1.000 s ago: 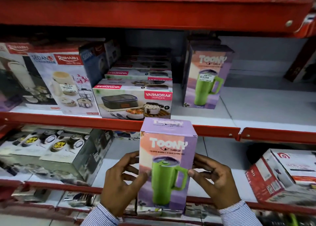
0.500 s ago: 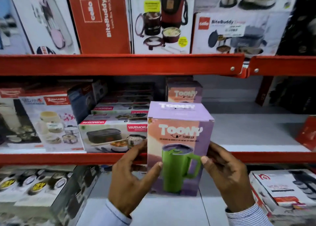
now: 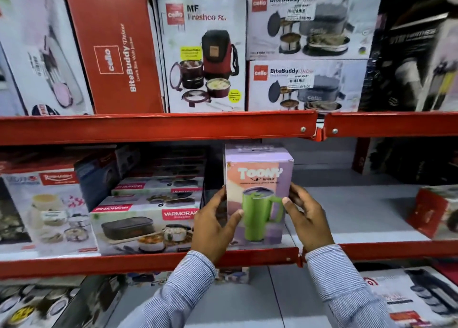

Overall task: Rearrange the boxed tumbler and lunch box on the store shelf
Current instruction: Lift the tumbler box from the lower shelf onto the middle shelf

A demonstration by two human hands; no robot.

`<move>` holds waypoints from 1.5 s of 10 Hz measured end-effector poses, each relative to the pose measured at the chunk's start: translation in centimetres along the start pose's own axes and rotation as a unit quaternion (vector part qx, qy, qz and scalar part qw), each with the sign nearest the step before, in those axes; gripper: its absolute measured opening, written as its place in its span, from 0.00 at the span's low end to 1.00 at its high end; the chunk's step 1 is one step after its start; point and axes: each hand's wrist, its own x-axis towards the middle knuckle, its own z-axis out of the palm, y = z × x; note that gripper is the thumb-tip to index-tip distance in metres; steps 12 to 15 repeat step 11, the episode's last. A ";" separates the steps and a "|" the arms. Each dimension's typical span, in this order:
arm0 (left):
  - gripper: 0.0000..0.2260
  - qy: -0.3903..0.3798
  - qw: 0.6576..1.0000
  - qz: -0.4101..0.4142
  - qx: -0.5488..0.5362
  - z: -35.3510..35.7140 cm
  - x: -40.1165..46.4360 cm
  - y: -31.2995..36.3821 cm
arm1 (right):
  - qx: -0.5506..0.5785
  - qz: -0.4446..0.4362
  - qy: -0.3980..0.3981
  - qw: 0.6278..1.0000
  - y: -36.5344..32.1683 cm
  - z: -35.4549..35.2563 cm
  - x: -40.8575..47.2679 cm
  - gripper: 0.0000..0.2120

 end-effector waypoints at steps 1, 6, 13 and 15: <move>0.25 -0.007 1.000 -0.025 0.012 0.8 0.2 -1.1 | -0.009 0.021 -0.006 1.000 1.4 0.4 0.5 0.17; 0.28 -0.018 0.998 -0.039 0.046 1.4 -0.2 -2.3 | -0.045 0.069 -0.008 0.997 3.2 0.6 -0.1 0.18; 0.29 -0.011 0.998 -0.034 0.055 0.7 -0.6 -2.2 | -0.057 0.055 0.010 0.997 1.3 1.1 -1.0 0.17; 0.29 -0.011 0.998 -0.034 0.055 0.7 -0.6 -2.2 | -0.057 0.055 0.010 0.997 1.3 1.1 -1.0 0.17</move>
